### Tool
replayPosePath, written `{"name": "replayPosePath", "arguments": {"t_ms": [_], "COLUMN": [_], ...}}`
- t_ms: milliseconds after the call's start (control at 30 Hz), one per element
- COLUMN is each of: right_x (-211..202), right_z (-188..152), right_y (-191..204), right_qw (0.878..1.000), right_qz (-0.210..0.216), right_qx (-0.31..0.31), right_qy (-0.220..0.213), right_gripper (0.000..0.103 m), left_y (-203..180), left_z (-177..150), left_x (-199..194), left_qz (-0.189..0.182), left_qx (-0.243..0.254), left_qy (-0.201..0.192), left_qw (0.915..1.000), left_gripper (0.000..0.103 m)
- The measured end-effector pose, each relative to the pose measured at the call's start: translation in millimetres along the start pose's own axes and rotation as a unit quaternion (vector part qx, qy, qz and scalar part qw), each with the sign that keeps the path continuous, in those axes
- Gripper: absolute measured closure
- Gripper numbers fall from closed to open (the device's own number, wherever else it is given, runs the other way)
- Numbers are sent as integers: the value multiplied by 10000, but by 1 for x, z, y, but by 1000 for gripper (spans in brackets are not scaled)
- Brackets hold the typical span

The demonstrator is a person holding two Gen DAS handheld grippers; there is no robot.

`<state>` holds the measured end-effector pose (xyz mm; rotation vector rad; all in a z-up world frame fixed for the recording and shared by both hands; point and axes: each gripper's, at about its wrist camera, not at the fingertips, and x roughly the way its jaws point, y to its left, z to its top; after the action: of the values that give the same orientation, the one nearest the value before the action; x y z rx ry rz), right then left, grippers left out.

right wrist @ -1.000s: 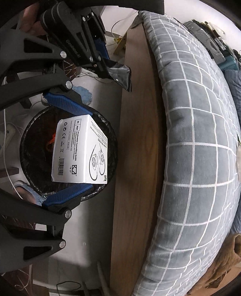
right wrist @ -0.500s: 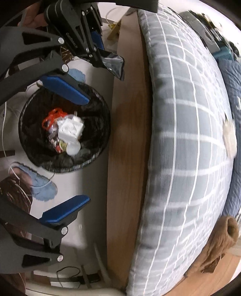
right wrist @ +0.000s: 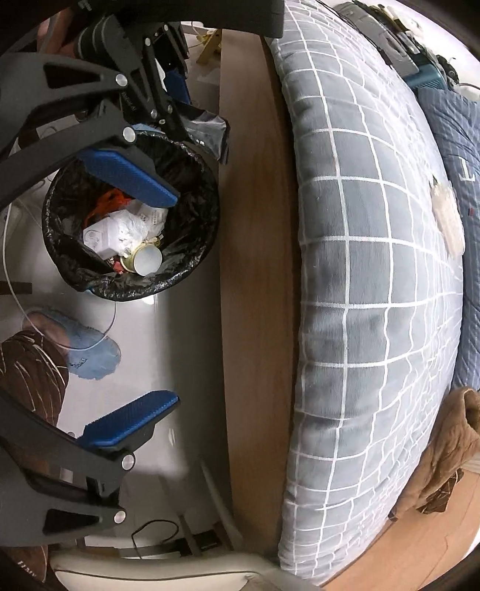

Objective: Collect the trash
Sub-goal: 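Open the right tool to drop the earphone box while the left tool drops the black packet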

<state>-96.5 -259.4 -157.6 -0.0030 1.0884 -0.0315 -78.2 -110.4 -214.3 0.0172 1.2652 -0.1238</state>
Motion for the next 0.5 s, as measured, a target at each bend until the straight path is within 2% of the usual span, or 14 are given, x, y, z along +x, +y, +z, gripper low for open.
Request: {"name": "replayPosePath", "arguments": {"t_ms": [67,133,167,267,500], "right_x": [1,1,1,1,-8], "right_z": [0,1,2,3,10], "right_y": [-1,1,1,2,3], "right_qw": [10000,10000,10000,10000,9998], "right_qz": [24,25,32,20,4], "right_qx": [32,36,36,56,95], "right_qy": [-12,-16,-10,-9,-160], "right_gripper": [8,8,8,8,8], "left_y": [0,0,0,0,7], "left_z": [-1,-2,-2,-2,3], "left_x": [0,-1,-1,-5,-24], "left_qz": [59,103,138,196,284], "left_qx": [41,72,90,126,125], "left_qy": [-33,-81,-117,-200,-414], "left_qw": [10000,9999,9998,9995,9987], "left_gripper": [61,49,48,34,16]}}
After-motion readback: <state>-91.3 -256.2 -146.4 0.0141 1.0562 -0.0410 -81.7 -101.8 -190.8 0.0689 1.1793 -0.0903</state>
